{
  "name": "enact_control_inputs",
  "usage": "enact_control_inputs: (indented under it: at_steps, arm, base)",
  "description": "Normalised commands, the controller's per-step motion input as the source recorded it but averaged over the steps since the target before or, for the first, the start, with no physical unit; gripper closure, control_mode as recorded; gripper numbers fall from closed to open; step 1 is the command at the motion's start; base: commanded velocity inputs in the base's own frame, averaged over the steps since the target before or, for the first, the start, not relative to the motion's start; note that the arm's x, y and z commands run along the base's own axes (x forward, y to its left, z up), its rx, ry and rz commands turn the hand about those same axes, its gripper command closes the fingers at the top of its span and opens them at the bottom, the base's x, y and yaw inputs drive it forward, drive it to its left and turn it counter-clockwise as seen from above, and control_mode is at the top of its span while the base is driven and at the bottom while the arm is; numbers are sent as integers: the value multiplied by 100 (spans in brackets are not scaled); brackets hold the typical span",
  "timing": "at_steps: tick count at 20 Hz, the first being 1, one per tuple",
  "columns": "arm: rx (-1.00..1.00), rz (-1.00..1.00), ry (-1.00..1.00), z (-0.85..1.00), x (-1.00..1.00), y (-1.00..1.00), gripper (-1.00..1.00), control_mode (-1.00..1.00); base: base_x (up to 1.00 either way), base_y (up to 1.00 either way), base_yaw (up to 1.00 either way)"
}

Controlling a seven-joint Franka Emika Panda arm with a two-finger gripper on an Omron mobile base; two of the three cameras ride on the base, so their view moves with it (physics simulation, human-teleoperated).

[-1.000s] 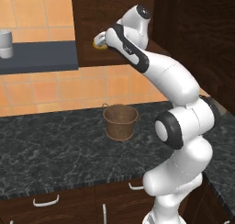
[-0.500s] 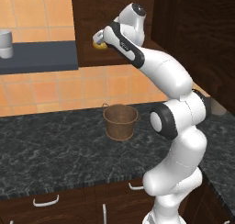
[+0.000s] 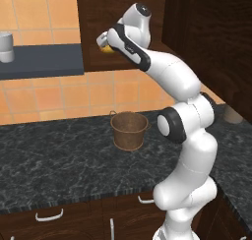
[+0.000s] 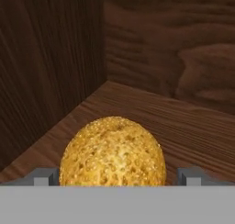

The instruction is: Open the cabinet, pick up the bread from the cabinet and place it in the basket. Then move the basket to the dining counter.

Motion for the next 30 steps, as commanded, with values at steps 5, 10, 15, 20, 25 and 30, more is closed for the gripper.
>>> enact_control_inputs:
  at_steps: [5,10,15,20,25,30]
  arm:
    - [-1,0,0,-10,21,16,-100,-100]
    - [-1,0,1,-27,1,7,-100,-100]
    - [-1,0,0,-46,0,0,-100,-100]
    - [0,0,0,-36,4,19,100,-100]
    - [0,-3,-5,-14,-17,5,100,-100]
    - [0,-22,-17,-6,-87,0,100,-100]
  base:
    - [0,0,0]
    - [0,0,0]
    - [0,0,0]
    - [0,0,0]
    - [0,0,0]
    - [0,0,0]
